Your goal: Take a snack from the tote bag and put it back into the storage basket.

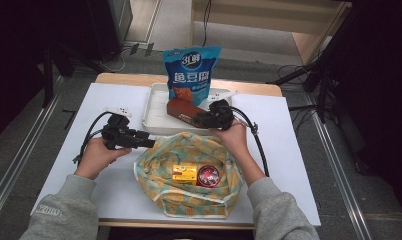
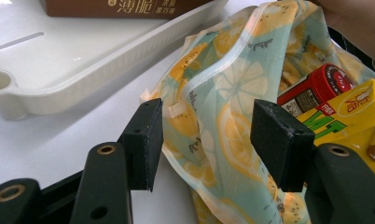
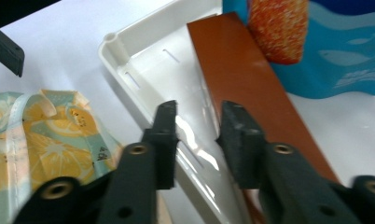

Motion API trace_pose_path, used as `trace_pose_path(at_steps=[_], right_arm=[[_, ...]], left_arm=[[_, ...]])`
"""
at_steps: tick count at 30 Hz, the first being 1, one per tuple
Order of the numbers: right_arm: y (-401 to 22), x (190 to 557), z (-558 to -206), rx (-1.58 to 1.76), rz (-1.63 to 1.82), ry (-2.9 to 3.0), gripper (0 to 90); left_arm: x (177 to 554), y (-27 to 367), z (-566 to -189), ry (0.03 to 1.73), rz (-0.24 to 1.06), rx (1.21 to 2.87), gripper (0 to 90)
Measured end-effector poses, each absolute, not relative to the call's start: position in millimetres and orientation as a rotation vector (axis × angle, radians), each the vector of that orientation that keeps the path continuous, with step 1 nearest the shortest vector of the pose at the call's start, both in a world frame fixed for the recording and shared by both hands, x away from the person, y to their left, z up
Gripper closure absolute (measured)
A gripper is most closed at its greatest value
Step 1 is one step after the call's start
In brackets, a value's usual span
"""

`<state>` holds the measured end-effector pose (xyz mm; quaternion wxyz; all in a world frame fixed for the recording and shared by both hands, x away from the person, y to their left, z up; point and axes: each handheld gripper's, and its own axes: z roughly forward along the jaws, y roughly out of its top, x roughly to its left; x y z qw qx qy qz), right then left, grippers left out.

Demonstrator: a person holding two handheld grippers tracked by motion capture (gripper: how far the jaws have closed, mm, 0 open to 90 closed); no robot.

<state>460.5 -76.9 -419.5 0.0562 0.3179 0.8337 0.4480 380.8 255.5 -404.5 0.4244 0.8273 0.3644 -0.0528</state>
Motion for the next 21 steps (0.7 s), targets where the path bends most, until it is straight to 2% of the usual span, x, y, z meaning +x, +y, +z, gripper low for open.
trace_pose_path(at_steps=[1,3,6,21], right_arm=[[-73.9,460.7,-422.0,0.967,1.347,2.549,79.6],[-72.0,461.8,-424.5,0.98,1.344,2.574,85.6],[-70.0,463.9,-428.6,0.991,1.33,2.595,90.0],[-70.9,479.8,-441.6,1.041,1.227,2.587,90.0]], left_arm=[[379.9,256.4,-404.7,0.909,-0.129,2.067,44.5],[378.7,257.2,-404.3,0.911,-0.127,2.064,44.5],[377.2,258.6,-403.8,0.909,-0.122,2.062,44.6],[374.4,258.9,-403.5,0.902,-0.119,2.06,44.6]])
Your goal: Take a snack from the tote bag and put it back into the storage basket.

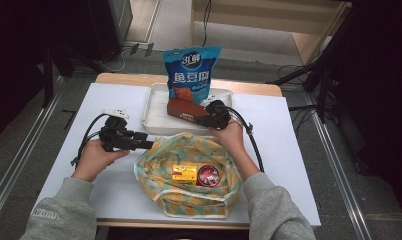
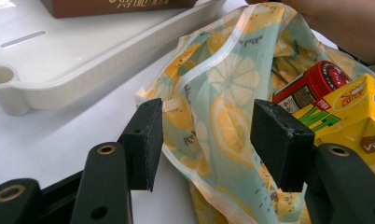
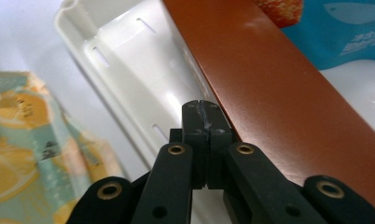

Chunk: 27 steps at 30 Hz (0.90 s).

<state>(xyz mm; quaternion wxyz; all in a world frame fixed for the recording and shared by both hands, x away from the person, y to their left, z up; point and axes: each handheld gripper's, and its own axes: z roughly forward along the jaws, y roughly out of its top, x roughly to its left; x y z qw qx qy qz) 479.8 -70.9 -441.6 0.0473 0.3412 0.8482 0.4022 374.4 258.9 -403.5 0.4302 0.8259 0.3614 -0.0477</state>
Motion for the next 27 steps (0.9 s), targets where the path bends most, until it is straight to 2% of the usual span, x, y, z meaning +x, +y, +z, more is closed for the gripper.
trace_pose_path(at_steps=[27], right_arm=[[-53.1,510.6,-446.5,1.124,1.21,2.541,90.0]], left_arm=[[372.0,258.4,-402.4,0.885,-0.119,2.066,44.6]])
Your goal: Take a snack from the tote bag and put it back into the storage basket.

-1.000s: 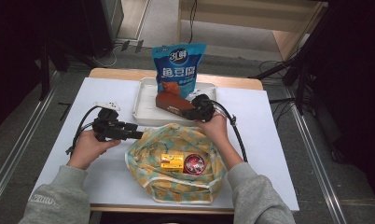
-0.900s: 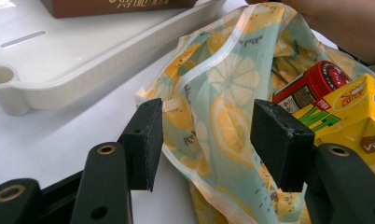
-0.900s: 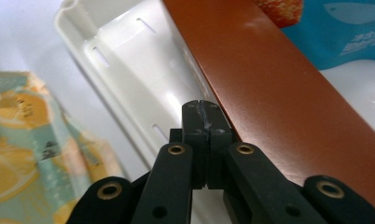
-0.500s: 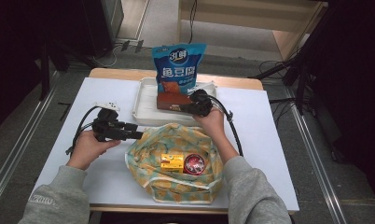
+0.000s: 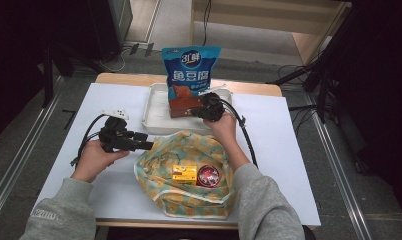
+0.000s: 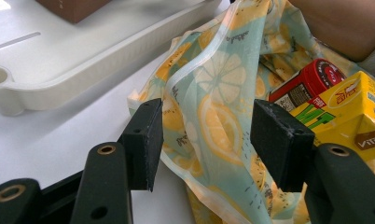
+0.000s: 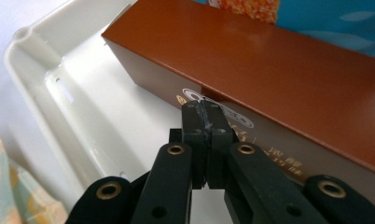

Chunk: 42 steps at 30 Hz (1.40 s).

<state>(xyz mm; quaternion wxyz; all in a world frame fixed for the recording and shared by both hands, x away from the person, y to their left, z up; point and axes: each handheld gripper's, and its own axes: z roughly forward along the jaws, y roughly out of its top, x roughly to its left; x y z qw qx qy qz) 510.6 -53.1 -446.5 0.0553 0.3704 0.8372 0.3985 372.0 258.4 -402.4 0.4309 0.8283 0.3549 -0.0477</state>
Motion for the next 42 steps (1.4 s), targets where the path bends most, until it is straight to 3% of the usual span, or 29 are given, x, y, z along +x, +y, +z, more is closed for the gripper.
trace_pose_path(at_steps=[20,37,42], right_arm=[[-60.0,504.9,-435.4,1.101,1.279,2.575,82.8],[-79.3,477.2,-416.3,1.065,1.32,2.575,58.5],[-84.2,464.6,-412.6,1.024,1.319,2.577,55.4]], left_arm=[[363.3,252.8,-388.6,0.852,-0.081,2.08,44.8],[353.6,249.0,-378.3,0.828,-0.077,2.101,43.8],[351.2,243.7,-377.0,0.814,-0.084,2.117,43.2]])
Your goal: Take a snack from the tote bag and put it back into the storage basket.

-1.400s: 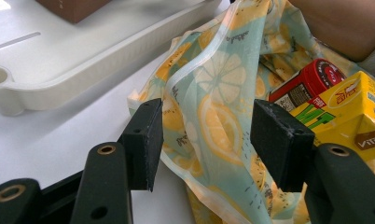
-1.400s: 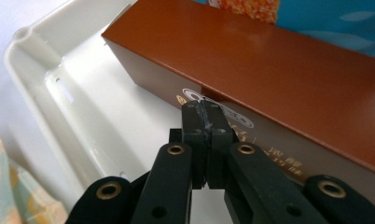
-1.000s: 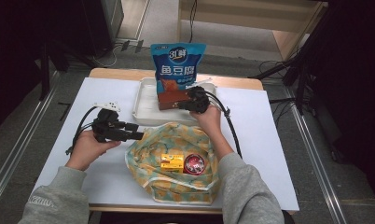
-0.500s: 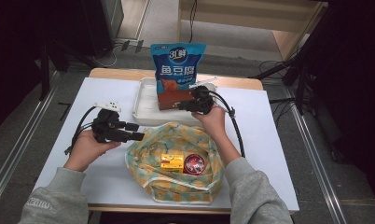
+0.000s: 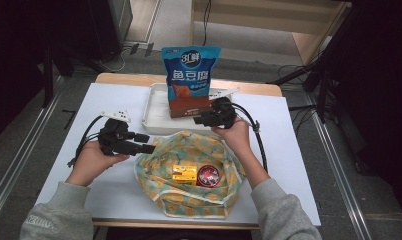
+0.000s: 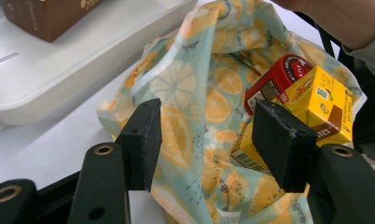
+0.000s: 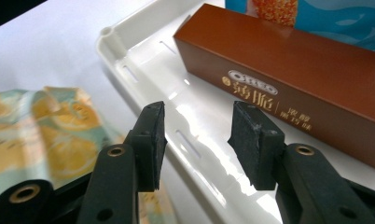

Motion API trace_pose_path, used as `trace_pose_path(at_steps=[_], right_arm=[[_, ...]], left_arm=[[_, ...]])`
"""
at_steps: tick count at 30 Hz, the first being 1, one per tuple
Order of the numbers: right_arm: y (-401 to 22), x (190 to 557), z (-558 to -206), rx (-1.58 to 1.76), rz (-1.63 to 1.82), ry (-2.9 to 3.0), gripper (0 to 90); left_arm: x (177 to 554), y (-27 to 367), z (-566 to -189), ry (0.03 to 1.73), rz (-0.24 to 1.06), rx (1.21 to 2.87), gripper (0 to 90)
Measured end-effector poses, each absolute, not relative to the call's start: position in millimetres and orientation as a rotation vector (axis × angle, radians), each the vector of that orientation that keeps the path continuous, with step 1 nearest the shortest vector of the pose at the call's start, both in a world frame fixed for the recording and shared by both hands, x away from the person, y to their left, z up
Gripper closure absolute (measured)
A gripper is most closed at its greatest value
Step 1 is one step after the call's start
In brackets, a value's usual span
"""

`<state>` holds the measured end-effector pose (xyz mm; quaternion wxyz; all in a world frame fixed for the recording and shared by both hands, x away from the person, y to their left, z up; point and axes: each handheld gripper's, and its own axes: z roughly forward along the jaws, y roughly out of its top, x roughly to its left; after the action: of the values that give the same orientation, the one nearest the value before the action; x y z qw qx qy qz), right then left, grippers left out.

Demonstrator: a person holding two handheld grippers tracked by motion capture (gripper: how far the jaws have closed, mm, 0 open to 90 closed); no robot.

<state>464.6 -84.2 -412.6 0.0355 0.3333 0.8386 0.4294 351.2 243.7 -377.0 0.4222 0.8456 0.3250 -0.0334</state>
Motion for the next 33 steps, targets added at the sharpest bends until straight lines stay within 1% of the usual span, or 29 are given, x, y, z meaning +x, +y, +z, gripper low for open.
trace_pose_path(at_steps=[14,24,27,33], right_arm=[[-106.7,435.4,-411.3,1.015,1.321,2.571,50.2],[-116.2,425.6,-416.6,1.026,1.313,2.559,47.8],[-118.0,422.9,-416.1,1.023,1.309,2.561,45.8],[-122.5,417.6,-414.4,1.015,1.336,2.537,45.1]], left_arm=[[347.9,236.7,-373.4,0.783,-0.086,2.131,43.0],[343.5,229.5,-370.7,0.75,-0.086,2.137,43.0],[342.0,227.0,-369.8,0.739,-0.088,2.142,43.0],[337.7,220.6,-367.8,0.713,-0.088,2.155,43.0]])
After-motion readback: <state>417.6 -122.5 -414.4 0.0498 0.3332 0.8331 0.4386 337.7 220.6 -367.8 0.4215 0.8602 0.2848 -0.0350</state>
